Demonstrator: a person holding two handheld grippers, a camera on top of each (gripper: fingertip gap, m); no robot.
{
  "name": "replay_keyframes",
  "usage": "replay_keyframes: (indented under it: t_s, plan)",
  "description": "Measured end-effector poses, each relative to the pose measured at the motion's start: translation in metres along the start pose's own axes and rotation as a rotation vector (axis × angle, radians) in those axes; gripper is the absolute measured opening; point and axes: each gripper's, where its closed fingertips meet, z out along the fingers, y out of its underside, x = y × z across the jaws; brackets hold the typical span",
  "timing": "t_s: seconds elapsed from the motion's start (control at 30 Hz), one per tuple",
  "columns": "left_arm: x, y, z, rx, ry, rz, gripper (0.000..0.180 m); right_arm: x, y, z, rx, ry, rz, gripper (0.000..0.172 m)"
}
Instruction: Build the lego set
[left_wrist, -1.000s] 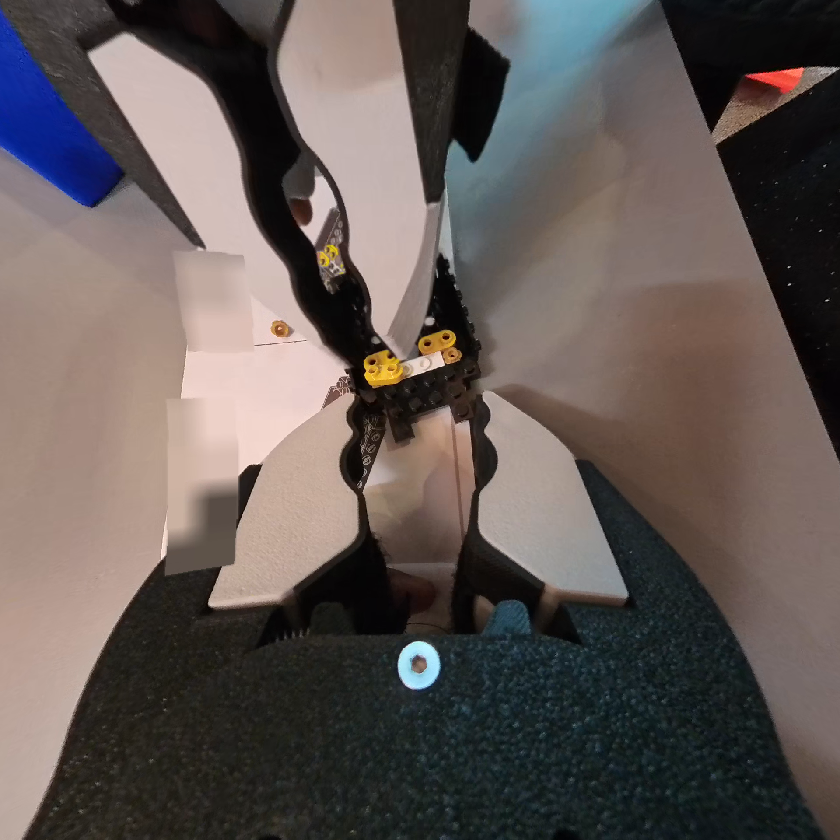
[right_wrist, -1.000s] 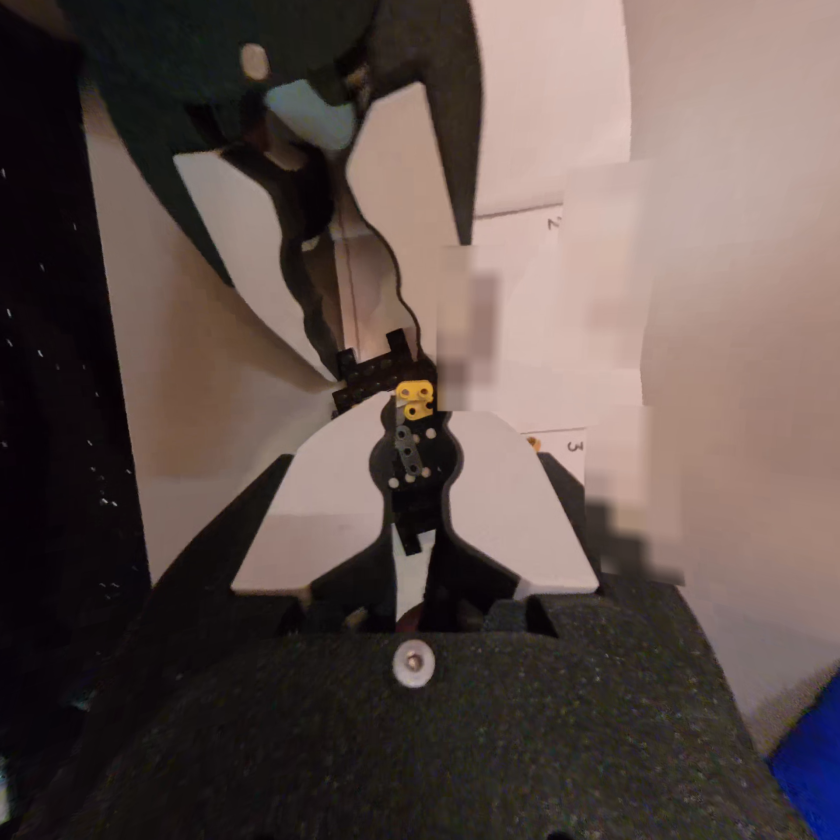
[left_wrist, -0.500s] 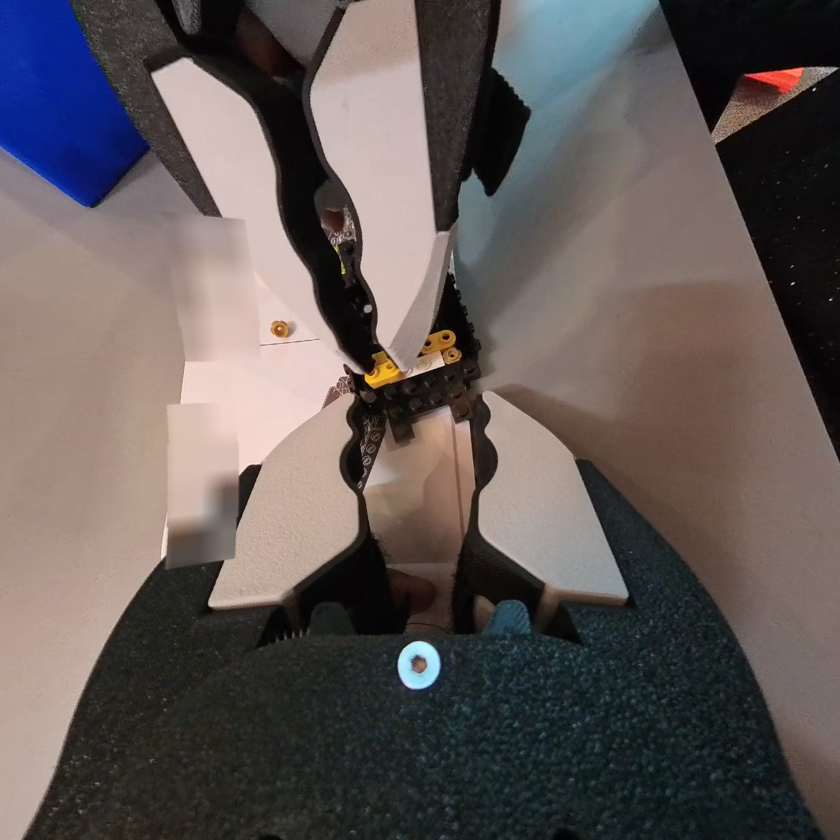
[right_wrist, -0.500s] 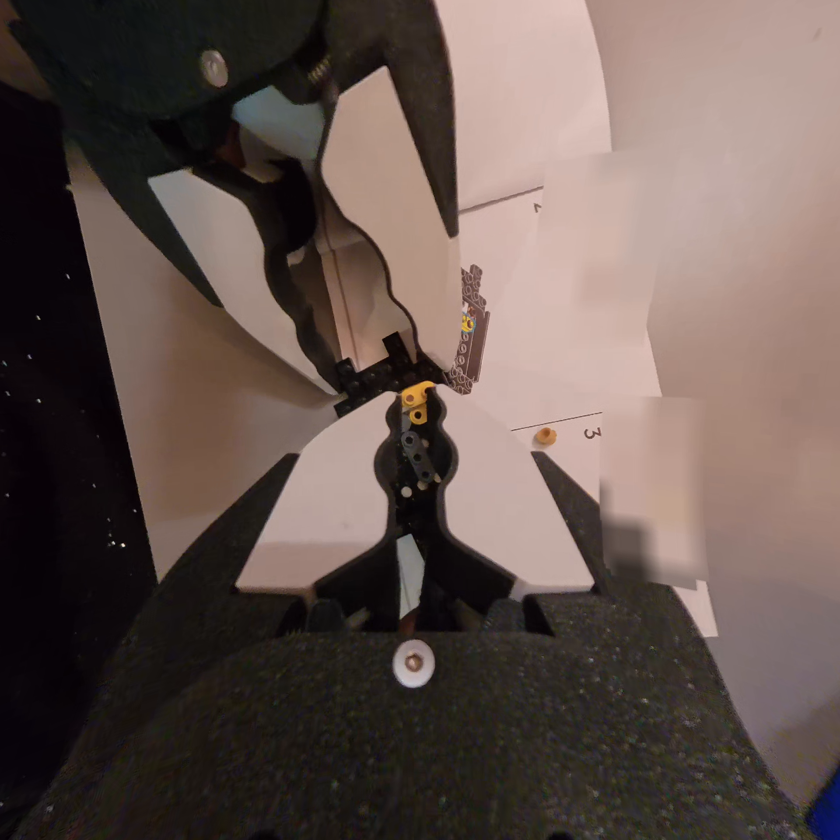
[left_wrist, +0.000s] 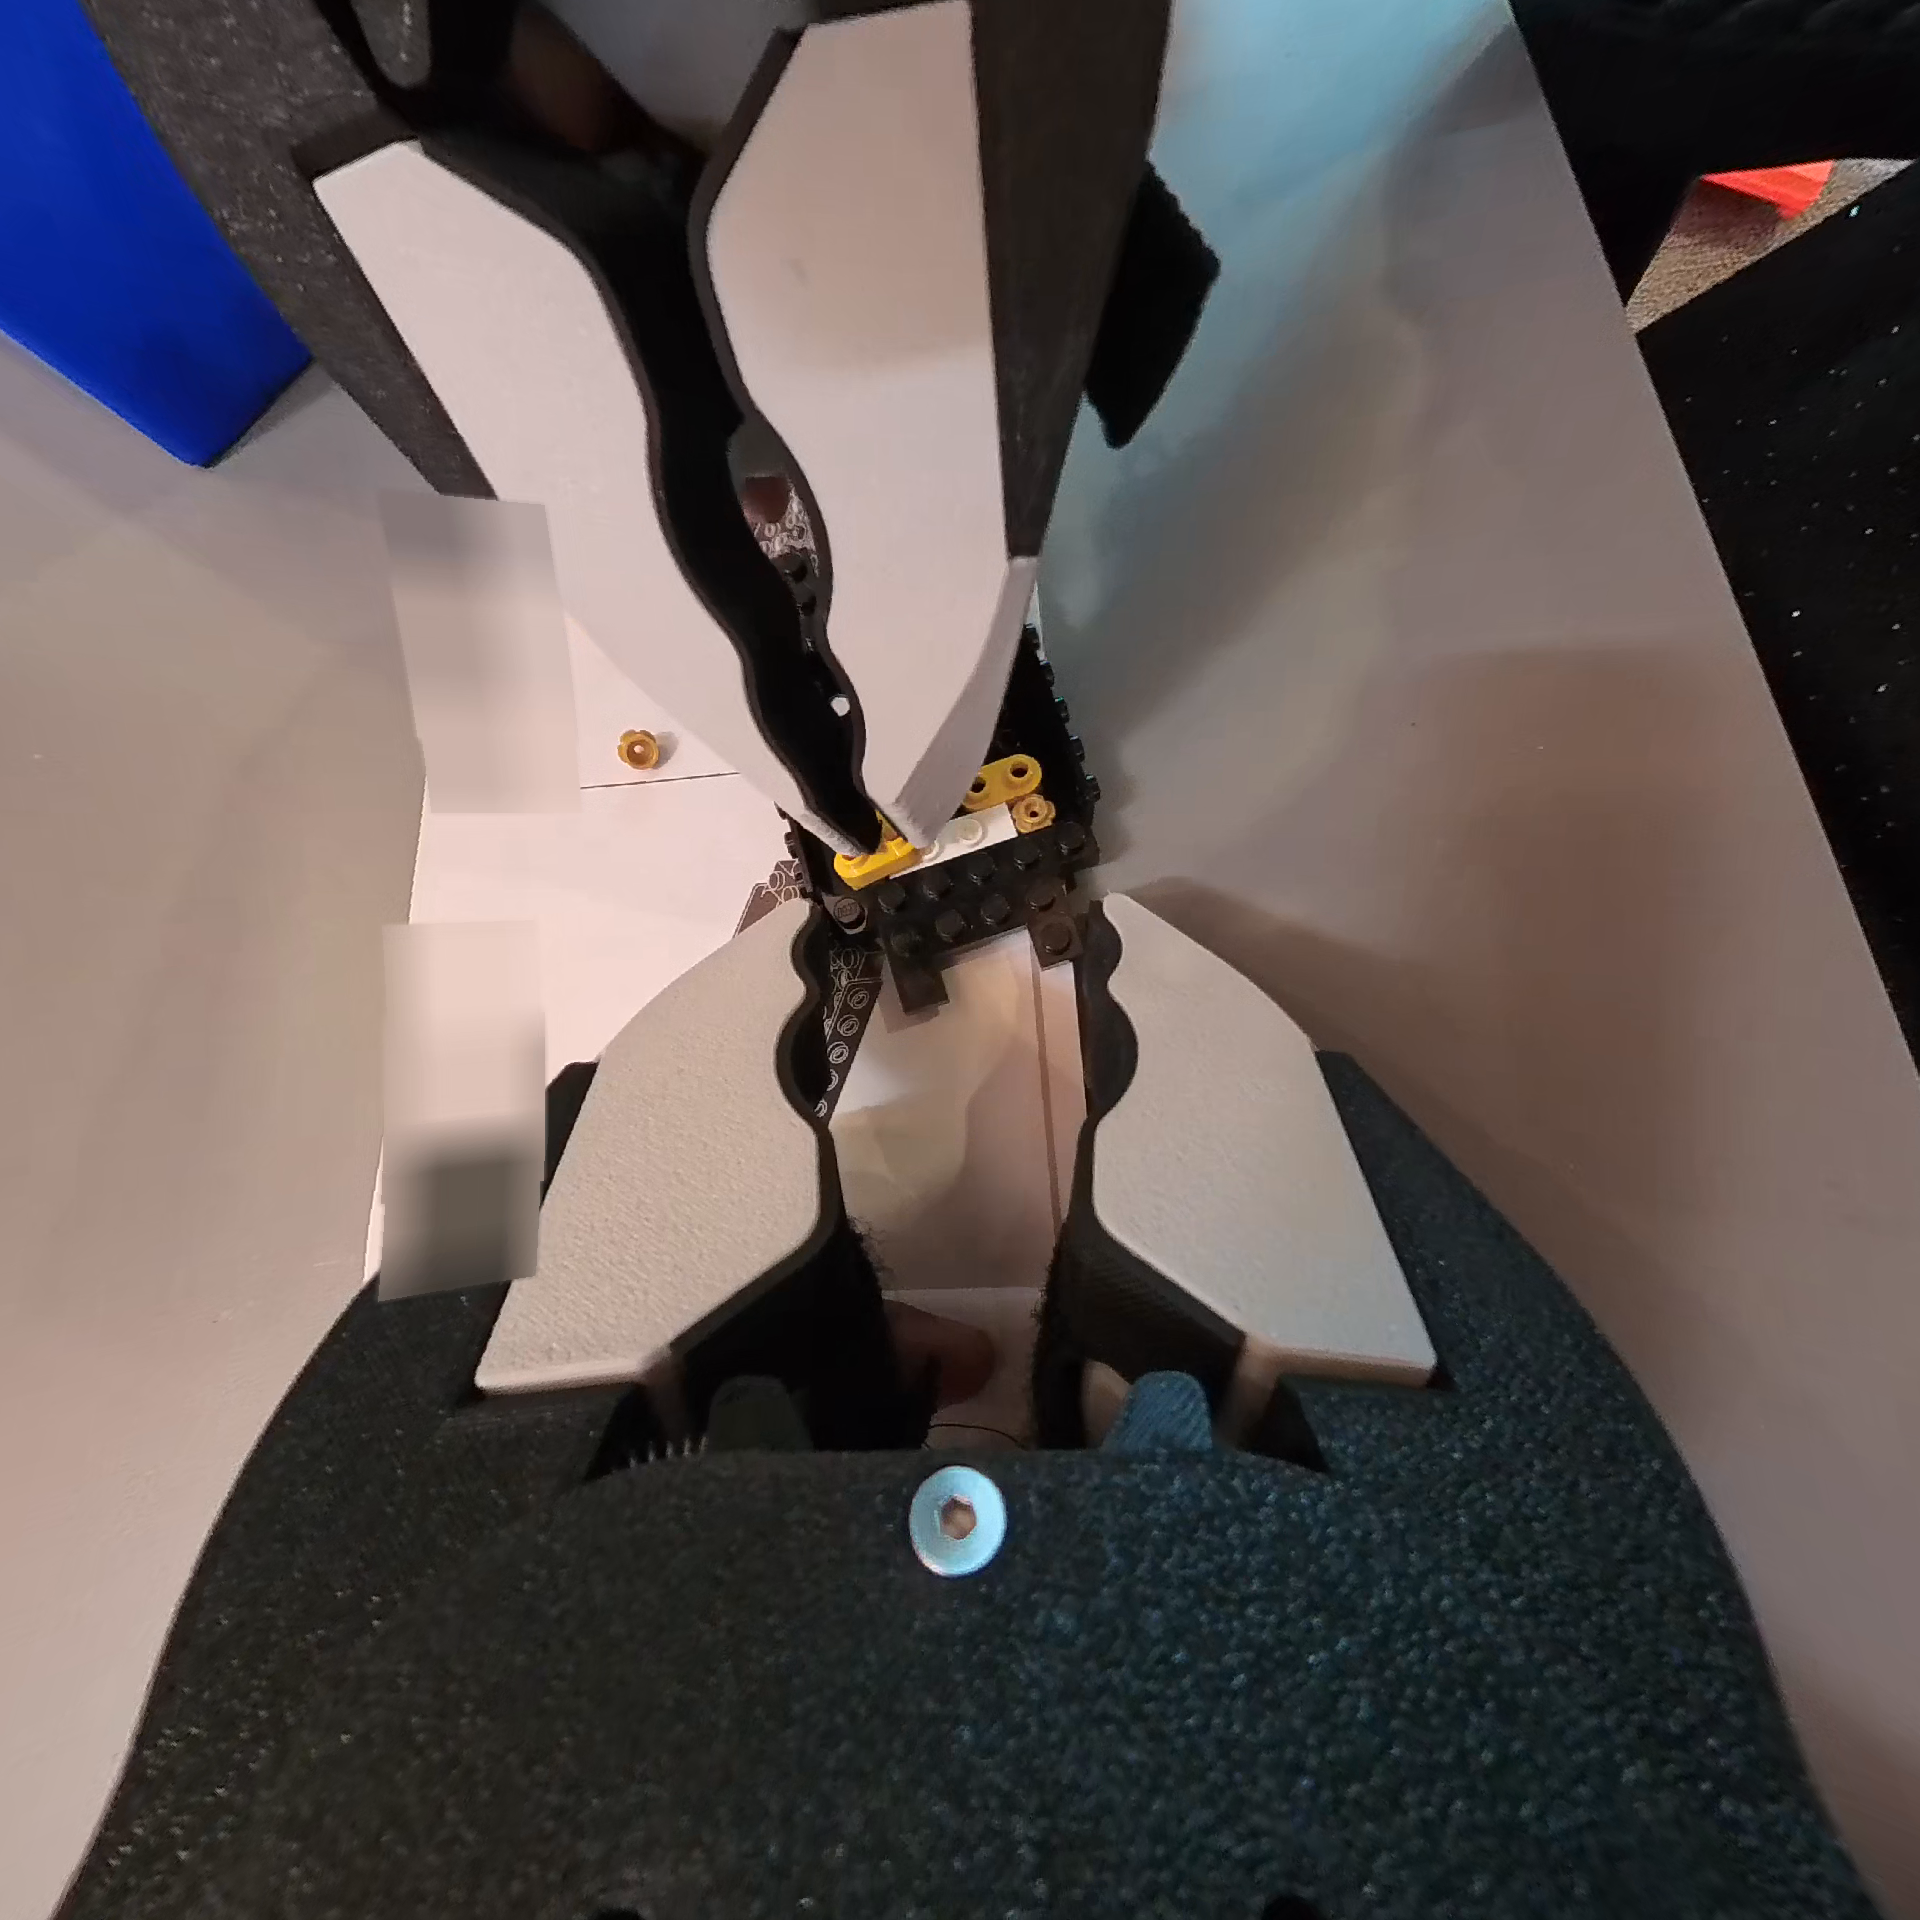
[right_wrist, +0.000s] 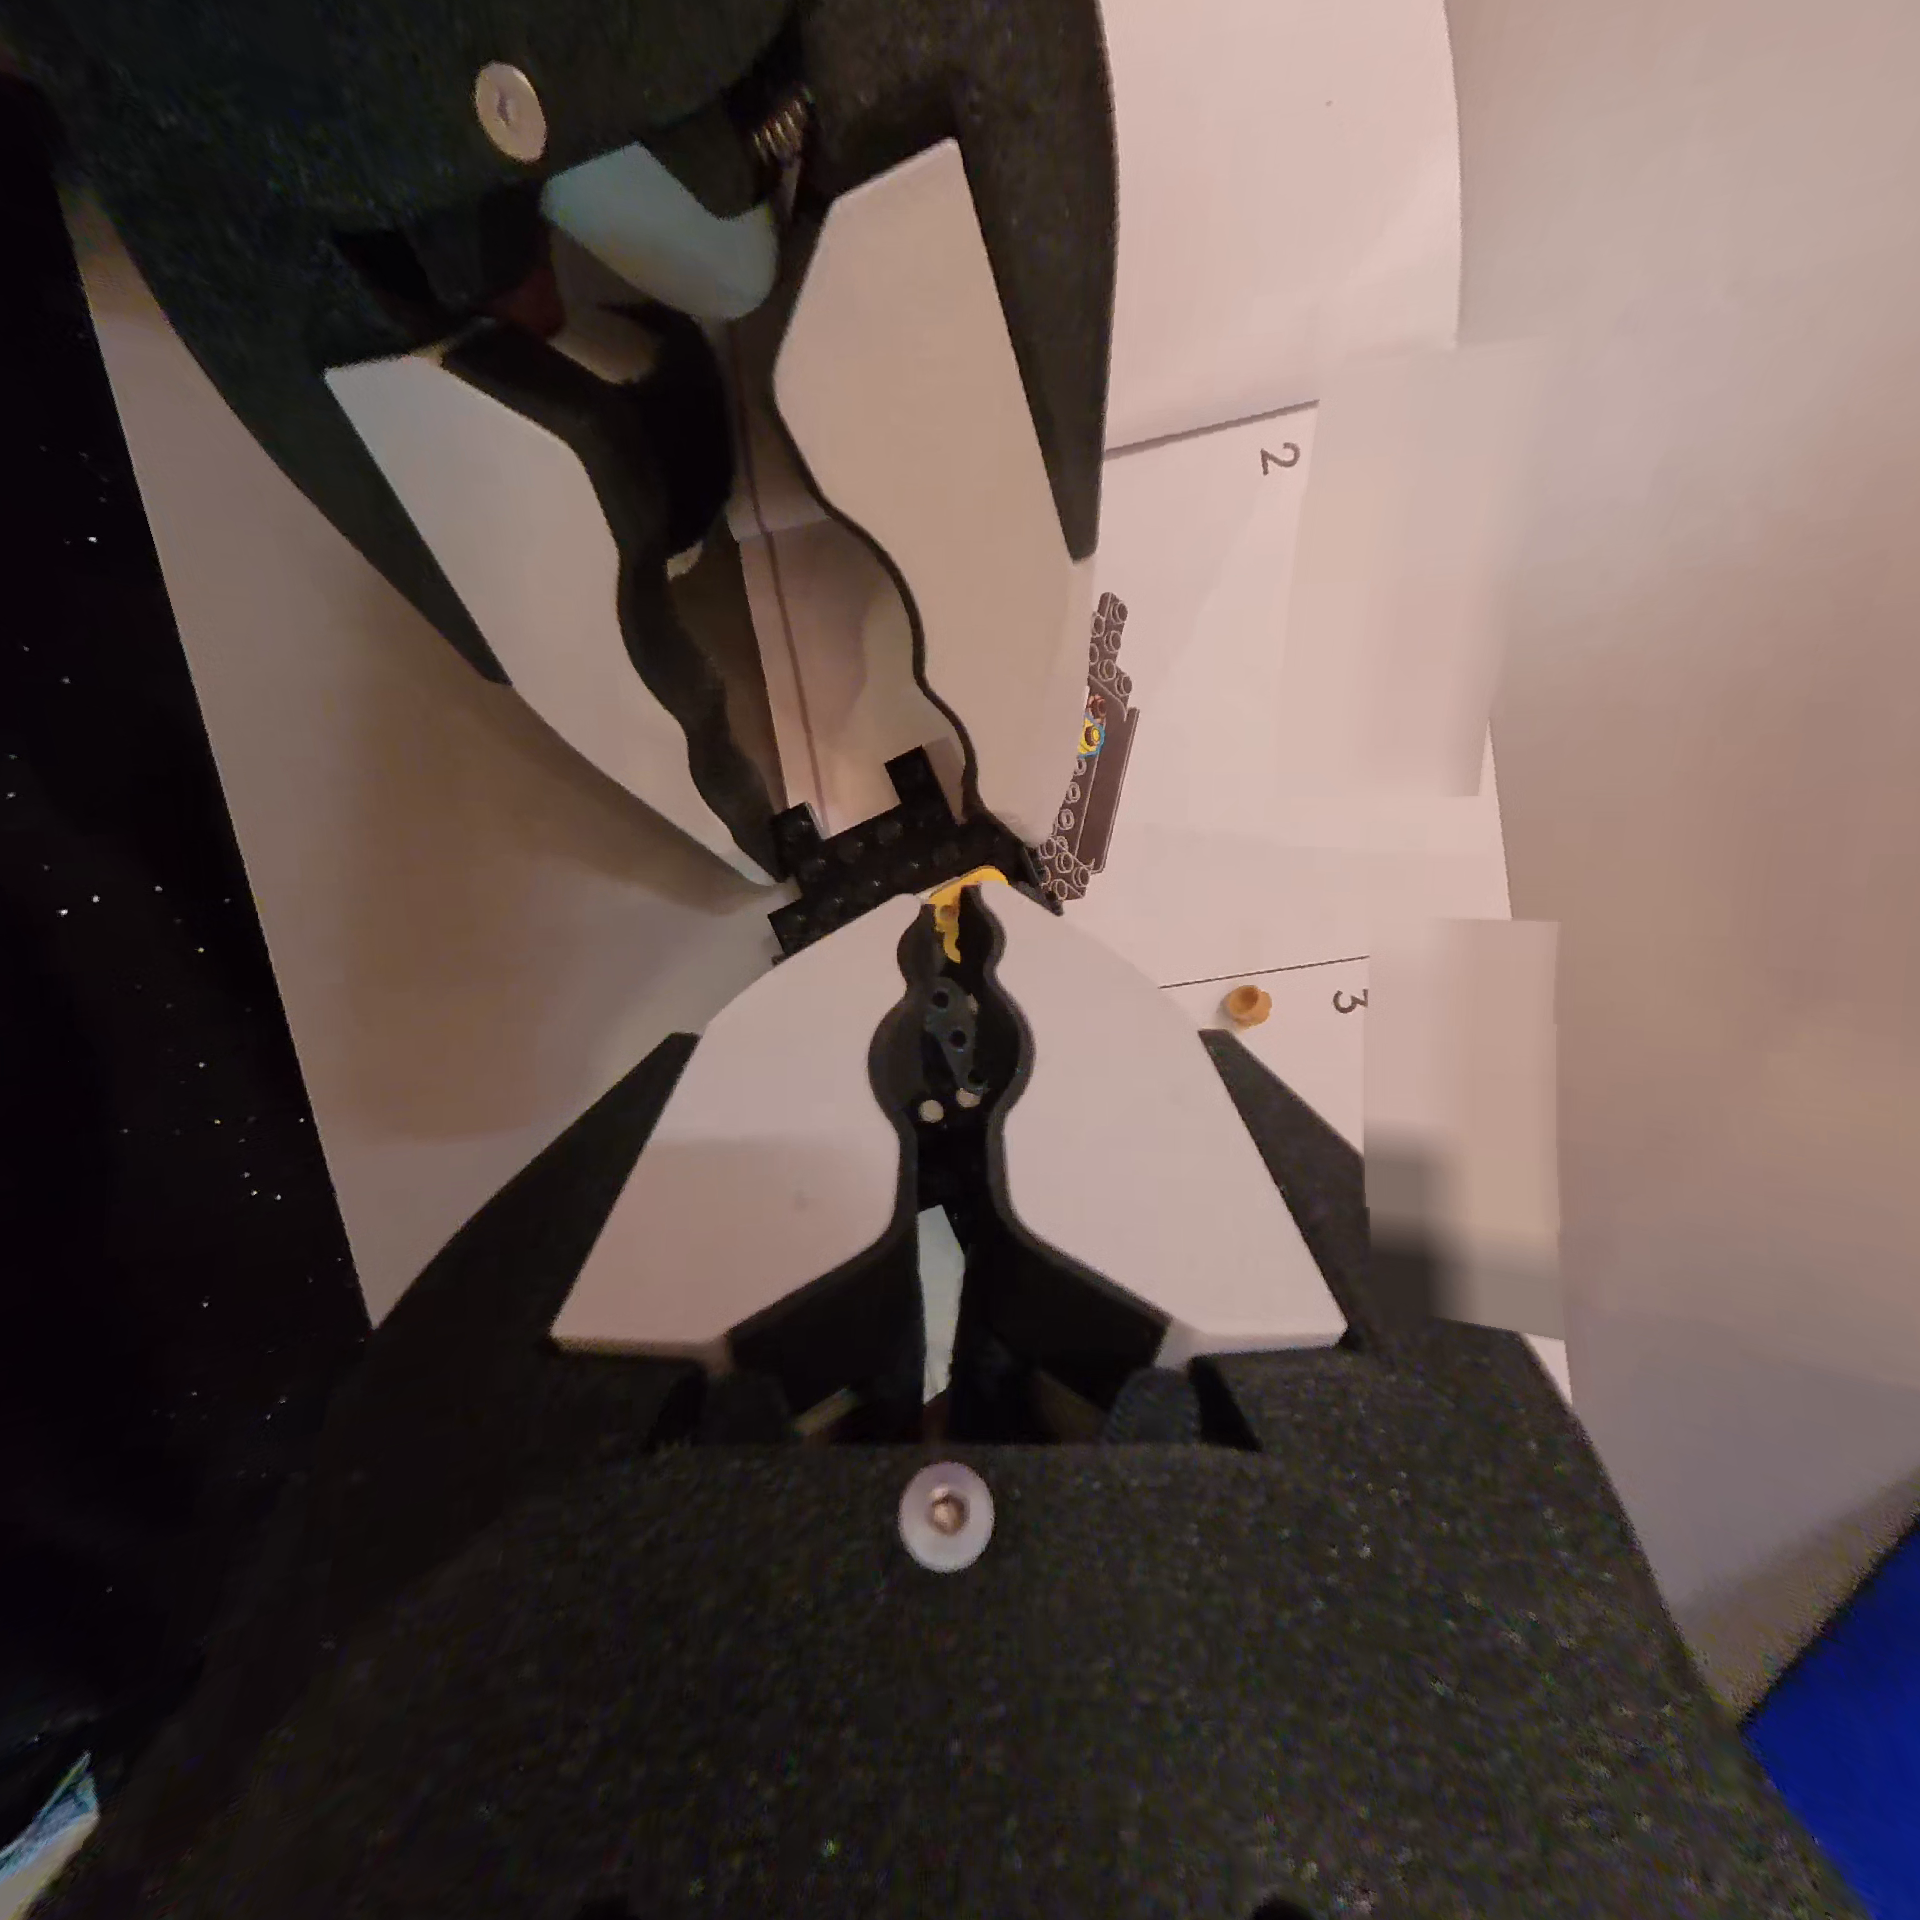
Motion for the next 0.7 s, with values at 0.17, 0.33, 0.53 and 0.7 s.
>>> replay_keyframes:
  t_s: [0.17, 0.33, 0.53, 0.7]
  plan:
    - [0.0001, 0.0, 0.0002, -0.003, 0.002, -0.009, 0.046, -0.0008, -0.0011, 0.0006, -0.049, 0.008, 0.022, 0.003]
    - [0.0, -0.0001, 0.0001, -0.004, 0.001, -0.008, 0.045, -0.0012, -0.0009, 0.0011, -0.116, -0.015, -0.024, 0.002]
    - [-0.0006, -0.0006, 0.0006, -0.001, -0.004, -0.013, 0.043, -0.0093, -0.0035, 0.0067, -0.162, -0.114, -0.063, 0.0]
    - [-0.0009, -0.0016, 0.0004, -0.003, -0.014, 0.018, 0.044, -0.0061, -0.0051, 0.0008, -0.004, -0.16, -0.033, 0.002]
